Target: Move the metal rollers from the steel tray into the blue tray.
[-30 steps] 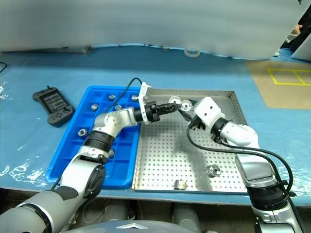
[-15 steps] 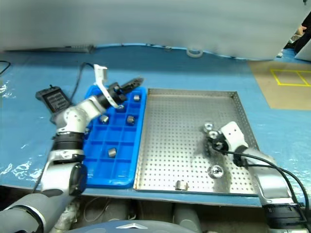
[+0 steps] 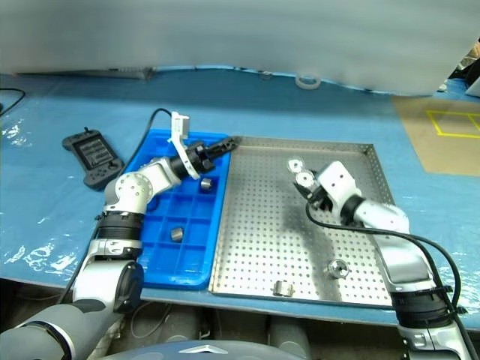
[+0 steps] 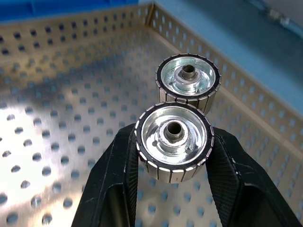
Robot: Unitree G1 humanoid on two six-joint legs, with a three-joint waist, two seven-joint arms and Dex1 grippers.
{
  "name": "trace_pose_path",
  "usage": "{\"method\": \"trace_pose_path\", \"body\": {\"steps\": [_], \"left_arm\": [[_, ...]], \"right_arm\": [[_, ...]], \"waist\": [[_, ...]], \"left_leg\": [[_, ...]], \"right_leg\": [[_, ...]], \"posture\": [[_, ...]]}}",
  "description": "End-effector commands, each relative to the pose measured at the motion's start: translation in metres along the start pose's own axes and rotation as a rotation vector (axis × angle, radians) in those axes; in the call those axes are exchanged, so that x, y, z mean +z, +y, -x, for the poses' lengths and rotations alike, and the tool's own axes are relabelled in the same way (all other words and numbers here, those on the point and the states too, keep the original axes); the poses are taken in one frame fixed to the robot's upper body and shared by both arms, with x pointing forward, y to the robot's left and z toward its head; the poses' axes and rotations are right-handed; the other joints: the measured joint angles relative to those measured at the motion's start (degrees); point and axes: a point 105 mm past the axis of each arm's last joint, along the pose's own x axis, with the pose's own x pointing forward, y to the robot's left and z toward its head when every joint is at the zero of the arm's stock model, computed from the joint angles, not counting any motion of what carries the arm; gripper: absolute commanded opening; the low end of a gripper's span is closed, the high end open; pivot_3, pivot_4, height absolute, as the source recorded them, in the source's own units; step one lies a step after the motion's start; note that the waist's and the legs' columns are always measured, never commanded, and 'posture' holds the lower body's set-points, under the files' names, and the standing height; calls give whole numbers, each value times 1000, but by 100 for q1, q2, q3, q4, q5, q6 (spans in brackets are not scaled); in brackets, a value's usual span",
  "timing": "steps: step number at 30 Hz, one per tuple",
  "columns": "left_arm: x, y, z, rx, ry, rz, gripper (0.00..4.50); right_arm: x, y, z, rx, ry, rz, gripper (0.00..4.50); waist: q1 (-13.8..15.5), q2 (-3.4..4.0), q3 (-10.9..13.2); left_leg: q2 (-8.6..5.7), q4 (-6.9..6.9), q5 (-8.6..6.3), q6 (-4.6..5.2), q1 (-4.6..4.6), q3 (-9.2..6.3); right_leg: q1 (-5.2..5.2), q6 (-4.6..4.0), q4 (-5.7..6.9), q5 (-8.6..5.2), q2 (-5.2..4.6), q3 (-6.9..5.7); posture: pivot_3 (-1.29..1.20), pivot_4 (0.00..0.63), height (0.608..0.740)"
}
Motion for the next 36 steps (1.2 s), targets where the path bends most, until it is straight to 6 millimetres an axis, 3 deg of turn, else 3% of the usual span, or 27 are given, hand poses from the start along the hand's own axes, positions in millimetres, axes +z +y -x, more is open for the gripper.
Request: {"method": "trace_pose_path", "body": {"steps": [1, 6, 10, 14, 22, 24, 27, 31, 34, 36], "left_arm": [[-17, -7, -5, -55, 107, -30, 1345], [-10, -6, -18, -91, 55, -44, 1345], [-2, -13, -28, -132, 15, -34, 2455], [-8, -16, -36, -148, 27, -13, 3750], [-7, -16, -48, -154, -11, 22, 3750], [1, -9, -51, -106, -52, 22, 3750], [11, -13, -53, -126, -86, 20, 3750], [4, -18, -55, -144, -57, 14, 3750], [0, -21, -55, -168, -47, 23, 3165], [-2, -21, -56, -158, -28, 29, 2500]], "right_arm": [[42, 2, 0, 32, -143, 107, 1635], [62, 9, -4, 74, -189, 139, 1635], [65, 11, -6, 71, -185, 148, 1635], [79, 15, -4, 69, -221, 134, 1635], [82, 16, -4, 79, -222, 147, 1635], [82, 16, -4, 79, -220, 149, 1635], [78, 16, -5, 82, -206, 155, 1635], [76, 16, -5, 83, -197, 158, 1635], [76, 16, -6, 80, -195, 162, 1635], [76, 16, -7, 79, -195, 164, 1635]], "waist": [[8, -1, 0], [3, -1, 0], [5, -2, 0], [-32, -2, 0], [-106, -2, 0], [-111, -3, 0], [-124, -3, 0], [-121, -3, 0], [-118, -3, 0], [-119, -3, 0]], "left_leg": [[2, -1, 0, 0, 2, 0], [1, 2, -3, 5, 2, -1], [-1, 7, 3, -4, -1, -1], [0, 5, 3, -5, 1, -1], [1, 6, 2, -3, 0, -1], [0, 7, 1, -1, 3, -1], [0, 8, -4, 9, 2, -1], [1, 7, -5, 10, 2, -1], [0, 8, -5, 10, 0, -1], [-1, 8, -5, 10, -2, 0]], "right_leg": [[1, 0, 0, 0, 2, -1], [4, 0, 0, 0, 3, 0], [4, 0, 0, 0, 1, 1], [4, 0, 1, 0, 1, 2], [3, 0, 6, 0, 1, 1], [5, 0, 6, 0, 1, 2], [3, 0, 6, 0, 1, 3], [3, 0, 6, 0, 1, 3], [4, -1, 6, 0, -1, 2], [4, -1, 6, 0, -2, 1]], "posture": [[-172, 150, 740], [-189, 150, 740], [-200, 150, 740], [-211, 150, 740], [-230, 150, 740], [-230, 150, 740], [-231, 150, 740], [-229, 150, 740], [-229, 150, 740], [-229, 150, 740]]}}
